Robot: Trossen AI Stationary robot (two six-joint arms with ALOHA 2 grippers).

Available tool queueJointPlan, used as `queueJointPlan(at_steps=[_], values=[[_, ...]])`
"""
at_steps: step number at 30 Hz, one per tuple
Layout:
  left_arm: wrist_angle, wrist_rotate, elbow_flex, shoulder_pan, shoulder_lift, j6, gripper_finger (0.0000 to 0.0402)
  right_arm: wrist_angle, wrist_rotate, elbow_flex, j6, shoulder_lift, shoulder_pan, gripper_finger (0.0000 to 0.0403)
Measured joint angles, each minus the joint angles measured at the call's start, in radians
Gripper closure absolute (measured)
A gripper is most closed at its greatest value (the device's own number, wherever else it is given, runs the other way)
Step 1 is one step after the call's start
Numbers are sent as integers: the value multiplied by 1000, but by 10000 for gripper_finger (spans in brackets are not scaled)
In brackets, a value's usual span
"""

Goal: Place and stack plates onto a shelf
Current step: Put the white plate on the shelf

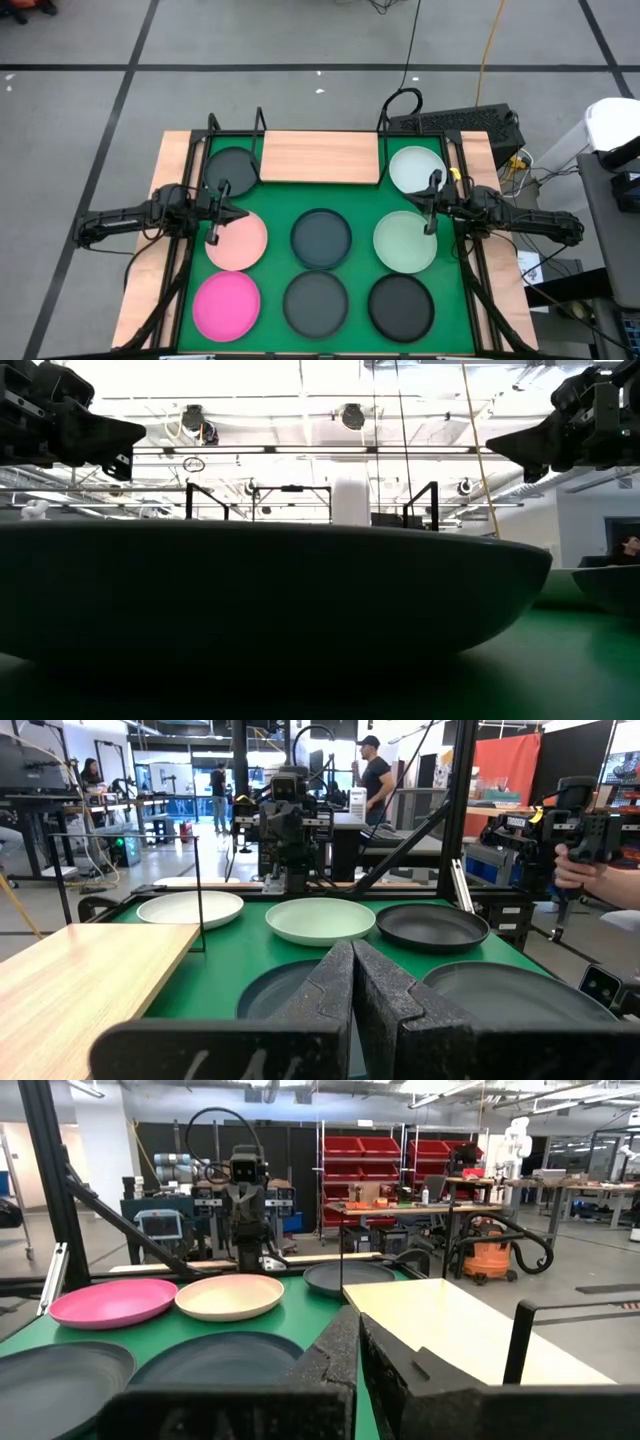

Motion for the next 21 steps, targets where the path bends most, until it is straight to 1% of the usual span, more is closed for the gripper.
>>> queueJointPlan(at_steps=[5, 10, 14, 18, 21], values=[[0, 0, 0, 0, 0, 0, 394, 69, 4, 0, -30, 0, 0, 403], [0, 0, 0, 0, 0, 0, 394, 95, 3, 0, 43, 0, 0, 403], [0, 0, 0, 0, 0, 0, 394, 90, 0, 21, 24, 5, 0, 403], [0, 0, 0, 0, 0, 0, 394, 30, -2, 71, -4, 55, 0, 403], [0, 0, 0, 0, 0, 0, 394, 21, -2, 122, -14, 115, 0, 403]])
